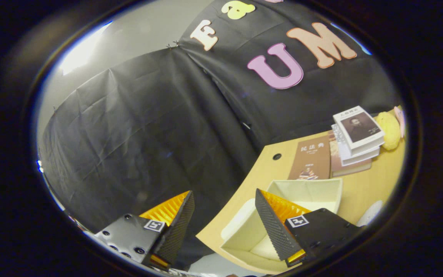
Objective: Open the storage box then place both shoes into the box .Put the left shoe in first, then the right shoe, with the right side of both shoes facing outward in a uniform manner.
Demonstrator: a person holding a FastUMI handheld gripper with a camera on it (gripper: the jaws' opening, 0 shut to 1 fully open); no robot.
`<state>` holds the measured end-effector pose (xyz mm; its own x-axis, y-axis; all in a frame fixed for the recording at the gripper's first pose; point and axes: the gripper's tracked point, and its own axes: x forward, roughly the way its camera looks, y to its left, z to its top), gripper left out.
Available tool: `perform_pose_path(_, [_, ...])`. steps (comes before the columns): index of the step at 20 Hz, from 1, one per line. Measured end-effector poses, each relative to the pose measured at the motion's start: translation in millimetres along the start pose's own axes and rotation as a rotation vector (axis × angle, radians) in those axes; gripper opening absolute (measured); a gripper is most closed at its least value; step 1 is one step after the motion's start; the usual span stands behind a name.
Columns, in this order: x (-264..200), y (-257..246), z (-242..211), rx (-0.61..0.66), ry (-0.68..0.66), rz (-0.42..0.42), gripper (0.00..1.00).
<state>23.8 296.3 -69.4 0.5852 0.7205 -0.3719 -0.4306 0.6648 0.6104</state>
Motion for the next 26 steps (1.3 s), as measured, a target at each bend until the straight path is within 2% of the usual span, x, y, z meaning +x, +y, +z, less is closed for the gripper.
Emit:
perform_pose_path(5, [-39, -55, 21, -0.086, -0.059, -0.128, 0.99])
perform_pose_path(13, [-112, -137, 41, -0.148, -0.129, -0.32, 0.99])
perform_pose_path(18, [-148, -181, 24, -0.175, -0.106, -0.425, 1.0])
perform_pose_path(26, [-179, -238, -32, -0.154, 0.008, -0.525, 1.0])
